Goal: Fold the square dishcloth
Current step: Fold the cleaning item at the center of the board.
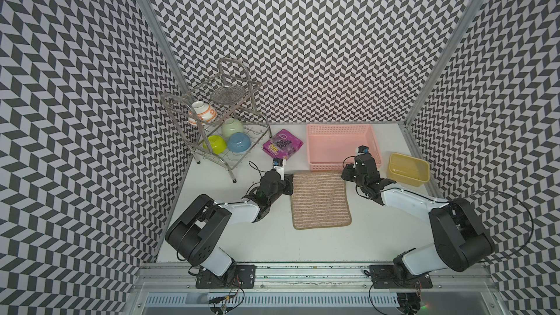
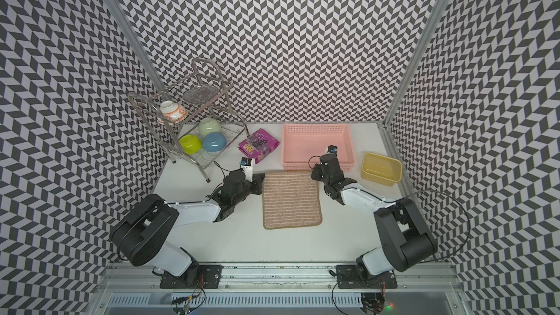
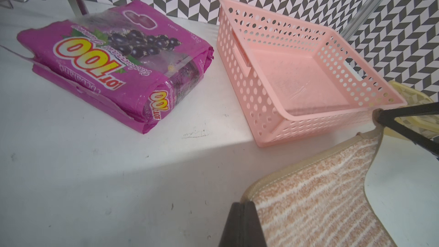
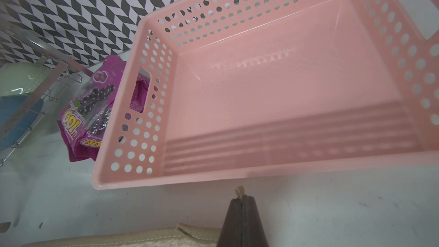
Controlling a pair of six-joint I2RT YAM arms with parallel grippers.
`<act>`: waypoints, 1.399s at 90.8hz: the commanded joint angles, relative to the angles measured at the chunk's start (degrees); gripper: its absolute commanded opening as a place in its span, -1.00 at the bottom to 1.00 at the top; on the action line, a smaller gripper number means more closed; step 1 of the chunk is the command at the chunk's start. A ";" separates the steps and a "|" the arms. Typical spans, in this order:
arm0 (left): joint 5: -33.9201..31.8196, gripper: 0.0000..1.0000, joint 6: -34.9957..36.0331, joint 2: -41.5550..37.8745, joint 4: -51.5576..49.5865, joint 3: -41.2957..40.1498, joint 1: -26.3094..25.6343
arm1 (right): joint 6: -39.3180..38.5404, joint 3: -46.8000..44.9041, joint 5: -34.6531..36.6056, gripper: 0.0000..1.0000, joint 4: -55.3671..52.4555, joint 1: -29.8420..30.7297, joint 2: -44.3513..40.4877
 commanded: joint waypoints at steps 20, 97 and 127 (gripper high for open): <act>-0.14 -1.00 2.49 3.38 11.38 -1.25 -0.04 | 0.40 -2.05 -3.28 -1.00 5.48 -0.70 -2.12; 6.34 -1.00 -0.20 -1.60 20.87 -16.02 -0.99 | 6.33 -19.05 -14.40 -1.00 2.43 -0.64 -19.23; 5.58 -1.00 -1.31 -8.25 18.21 -20.78 -3.54 | 5.19 -21.36 -15.36 -1.00 -3.16 -0.53 -23.69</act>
